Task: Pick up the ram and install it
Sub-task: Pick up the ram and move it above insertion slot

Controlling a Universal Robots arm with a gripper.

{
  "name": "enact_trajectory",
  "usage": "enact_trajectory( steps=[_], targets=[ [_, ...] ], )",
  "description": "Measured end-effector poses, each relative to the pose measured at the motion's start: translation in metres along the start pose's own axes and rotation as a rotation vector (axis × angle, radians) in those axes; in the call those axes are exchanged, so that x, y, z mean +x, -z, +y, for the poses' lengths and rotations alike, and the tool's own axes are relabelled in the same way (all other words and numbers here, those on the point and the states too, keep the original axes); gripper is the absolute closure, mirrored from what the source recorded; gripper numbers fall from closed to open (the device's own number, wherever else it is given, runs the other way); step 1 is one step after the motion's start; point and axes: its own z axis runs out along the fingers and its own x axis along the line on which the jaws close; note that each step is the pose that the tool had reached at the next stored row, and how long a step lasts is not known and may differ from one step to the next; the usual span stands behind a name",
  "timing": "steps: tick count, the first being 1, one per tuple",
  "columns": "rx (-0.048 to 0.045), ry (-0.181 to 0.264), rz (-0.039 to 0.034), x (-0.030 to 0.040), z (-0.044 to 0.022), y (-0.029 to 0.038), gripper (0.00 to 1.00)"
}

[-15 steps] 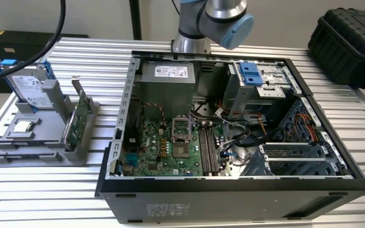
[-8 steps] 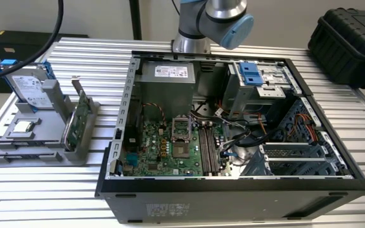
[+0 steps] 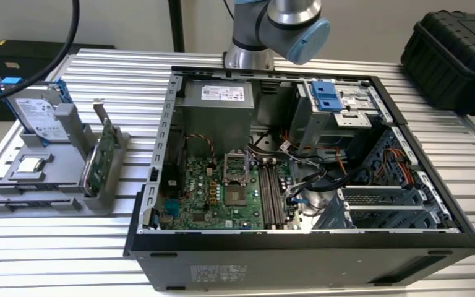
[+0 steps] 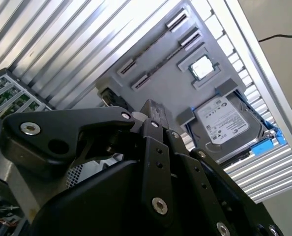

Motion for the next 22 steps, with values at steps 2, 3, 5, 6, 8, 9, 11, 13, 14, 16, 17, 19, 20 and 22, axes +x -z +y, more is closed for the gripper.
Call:
enact_trajectory(
  steps=[2, 3, 5, 6, 8, 9, 11, 13, 14, 16, 17, 19, 20, 22],
  targets=[
    [0.0, -0.007, -0.0004, 0.0, 0.0, 0.0, 1.0],
    [0.0, -0.011, -0.0006, 0.0, 0.0, 0.0, 1.0],
    [0.0, -0.018, -0.0009, 0.0, -0.0001, 0.0, 1.0],
    [0.0, -0.022, -0.0011, 0.0, -0.0001, 0.0, 1.0],
    [0.0, -0.029, -0.0014, 0.0001, -0.0002, 0.0001, 1.0],
    [0.0001, -0.032, -0.0016, 0.0001, -0.0003, 0.0001, 1.0],
    [0.0, -0.038, -0.0019, 0.0002, -0.0007, 0.0, 1.0],
    [0.0003, -0.044, -0.0022, 0.0004, -0.001, 0.0002, 1.0],
    [0.0, -0.047, -0.0023, 0.0004, -0.0013, 0.0001, 1.0],
    [-0.0001, -0.053, -0.0025, 0.0006, -0.0019, 0.0, 1.0],
    [0.0001, -0.057, -0.0027, 0.0007, -0.0023, 0.0001, 1.0],
    [0.0, -0.072, -0.0034, 0.0008, -0.0025, 0.0002, 1.0],
    [-0.0001, -0.079, -0.0037, 0.0008, -0.0026, 0.0001, 1.0],
    [0.0, -0.096, -0.0045, 0.0009, -0.0028, 0.0001, 1.0]
  ],
)
